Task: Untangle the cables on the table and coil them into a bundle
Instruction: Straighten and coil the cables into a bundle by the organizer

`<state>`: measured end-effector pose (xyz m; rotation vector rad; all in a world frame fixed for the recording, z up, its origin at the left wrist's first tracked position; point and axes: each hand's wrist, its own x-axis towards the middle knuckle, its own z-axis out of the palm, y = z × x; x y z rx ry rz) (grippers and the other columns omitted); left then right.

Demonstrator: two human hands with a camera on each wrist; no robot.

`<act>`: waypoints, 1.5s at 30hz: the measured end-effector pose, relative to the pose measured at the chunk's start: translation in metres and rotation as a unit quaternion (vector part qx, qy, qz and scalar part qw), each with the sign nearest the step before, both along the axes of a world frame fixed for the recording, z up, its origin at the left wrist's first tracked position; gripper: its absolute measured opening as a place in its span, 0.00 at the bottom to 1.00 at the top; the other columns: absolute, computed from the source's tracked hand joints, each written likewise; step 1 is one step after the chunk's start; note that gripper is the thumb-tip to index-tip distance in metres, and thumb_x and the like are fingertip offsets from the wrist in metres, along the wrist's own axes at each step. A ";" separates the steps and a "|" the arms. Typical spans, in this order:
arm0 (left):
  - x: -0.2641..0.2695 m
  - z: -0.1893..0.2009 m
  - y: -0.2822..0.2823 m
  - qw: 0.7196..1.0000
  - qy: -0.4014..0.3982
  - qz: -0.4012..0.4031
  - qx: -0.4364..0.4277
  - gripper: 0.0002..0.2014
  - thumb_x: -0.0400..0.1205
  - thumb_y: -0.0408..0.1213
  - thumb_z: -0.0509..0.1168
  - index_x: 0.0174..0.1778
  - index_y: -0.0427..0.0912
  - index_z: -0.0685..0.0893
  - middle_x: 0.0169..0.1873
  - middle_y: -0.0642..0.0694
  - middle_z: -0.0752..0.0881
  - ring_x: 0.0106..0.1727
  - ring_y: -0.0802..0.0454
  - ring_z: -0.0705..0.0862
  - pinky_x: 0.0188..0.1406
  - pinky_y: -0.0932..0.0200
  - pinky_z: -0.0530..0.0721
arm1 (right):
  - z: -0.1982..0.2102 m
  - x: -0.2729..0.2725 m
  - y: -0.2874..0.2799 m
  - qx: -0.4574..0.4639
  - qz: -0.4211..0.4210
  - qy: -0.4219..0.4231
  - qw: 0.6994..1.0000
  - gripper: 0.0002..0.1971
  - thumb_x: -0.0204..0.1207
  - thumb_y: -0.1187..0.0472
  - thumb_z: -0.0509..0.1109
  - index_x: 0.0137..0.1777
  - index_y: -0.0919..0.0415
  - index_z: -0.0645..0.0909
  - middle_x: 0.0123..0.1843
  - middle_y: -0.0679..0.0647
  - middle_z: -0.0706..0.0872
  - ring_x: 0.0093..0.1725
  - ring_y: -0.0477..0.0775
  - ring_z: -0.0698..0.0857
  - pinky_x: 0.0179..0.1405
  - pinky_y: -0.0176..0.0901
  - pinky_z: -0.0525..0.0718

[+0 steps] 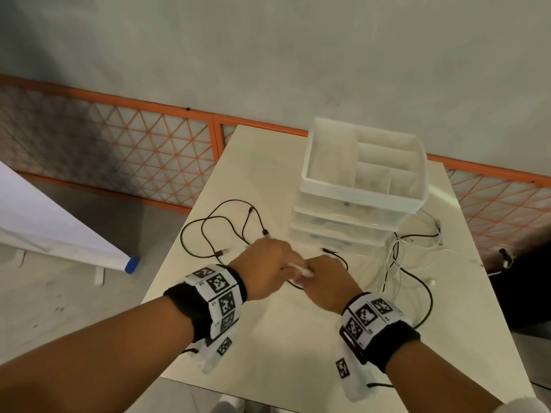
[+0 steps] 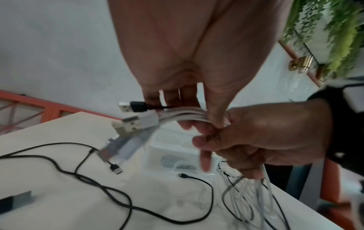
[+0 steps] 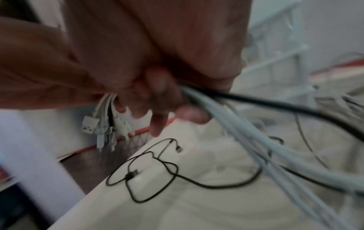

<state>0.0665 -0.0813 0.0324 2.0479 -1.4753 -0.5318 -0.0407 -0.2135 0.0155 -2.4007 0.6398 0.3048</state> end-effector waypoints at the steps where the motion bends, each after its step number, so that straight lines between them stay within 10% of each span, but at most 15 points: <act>1: 0.005 -0.005 0.001 0.999 -0.025 0.042 -0.016 0.14 0.83 0.40 0.68 0.64 0.50 0.88 0.53 0.51 0.87 0.53 0.59 0.80 0.59 0.64 0.76 | 0.000 0.000 -0.004 0.019 -0.051 0.011 0.998 0.18 0.82 0.49 0.65 0.35 0.57 0.86 0.37 0.54 0.89 0.44 0.60 0.88 0.45 0.50 0.86; 7: 0.062 -0.049 0.035 0.937 -0.022 0.269 0.221 0.22 0.80 0.36 0.63 0.72 0.44 0.75 0.67 0.41 0.78 0.67 0.41 0.78 0.66 0.44 0.79 | -0.001 -0.007 -0.026 0.083 -0.128 0.004 0.988 0.24 0.84 0.46 0.65 0.32 0.57 0.90 0.19 0.44 0.76 0.22 0.46 0.76 0.26 0.37 0.74; 14: 0.074 -0.102 0.061 0.896 -0.115 0.233 0.361 0.26 0.79 0.31 0.59 0.76 0.42 0.67 0.69 0.41 0.74 0.67 0.40 0.76 0.63 0.48 0.79 | -0.002 -0.003 -0.022 0.165 -0.177 -0.035 0.970 0.20 0.81 0.47 0.68 0.31 0.55 0.89 0.23 0.50 0.76 0.26 0.51 0.74 0.28 0.44 0.74; 20: 0.057 -0.094 0.048 0.912 -0.055 0.208 0.348 0.13 0.84 0.35 0.58 0.64 0.39 0.75 0.60 0.38 0.82 0.58 0.38 0.83 0.50 0.51 0.79 | 0.000 -0.006 -0.025 0.202 -0.174 -0.049 0.963 0.19 0.81 0.49 0.69 0.33 0.58 0.89 0.25 0.56 0.78 0.29 0.53 0.74 0.29 0.45 0.73; 24: 0.053 -0.039 0.020 0.962 0.119 0.157 0.191 0.04 0.82 0.34 0.64 0.50 0.42 0.76 0.45 0.39 0.88 0.45 0.38 0.88 0.42 0.51 0.85 | 0.009 -0.004 -0.029 0.234 -0.198 -0.089 0.948 0.17 0.84 0.50 0.68 0.39 0.58 0.90 0.28 0.57 0.86 0.26 0.52 0.76 0.27 0.41 0.75; 27: 0.043 0.009 -0.002 0.904 0.400 0.145 0.034 0.09 0.82 0.23 0.66 0.55 0.35 0.76 0.38 0.37 0.87 0.34 0.43 0.89 0.35 0.56 0.88 | 0.021 0.003 -0.027 0.266 -0.205 -0.153 0.929 0.14 0.87 0.54 0.64 0.48 0.57 0.89 0.36 0.55 0.92 0.31 0.56 0.83 0.33 0.45 0.79; 31: 0.029 0.043 -0.022 0.816 0.560 0.127 -0.066 0.11 0.82 0.18 0.64 0.57 0.33 0.76 0.37 0.35 0.89 0.35 0.43 0.91 0.41 0.54 0.92 | 0.039 0.009 -0.022 0.322 -0.179 -0.208 0.906 0.16 0.88 0.51 0.61 0.57 0.58 0.88 0.42 0.60 0.94 0.41 0.62 0.92 0.48 0.54 0.87; 38: 0.030 0.026 -0.023 0.813 0.494 0.282 -0.125 0.04 0.79 0.22 0.70 0.48 0.29 0.83 0.38 0.33 0.88 0.31 0.49 0.90 0.35 0.62 0.90 | 0.041 0.002 -0.021 0.310 -0.154 -0.155 0.925 0.19 0.88 0.50 0.62 0.48 0.63 0.86 0.20 0.48 0.70 0.19 0.47 0.69 0.32 0.49 0.80; 45: 0.053 -0.018 -0.007 0.880 0.351 0.320 0.013 0.16 0.76 0.39 0.77 0.56 0.39 0.81 0.45 0.41 0.89 0.40 0.49 0.87 0.36 0.55 0.87 | 0.028 -0.003 -0.022 0.282 -0.175 -0.107 0.937 0.10 0.84 0.65 0.67 0.41 0.67 0.83 0.20 0.50 0.72 0.22 0.53 0.76 0.29 0.45 0.81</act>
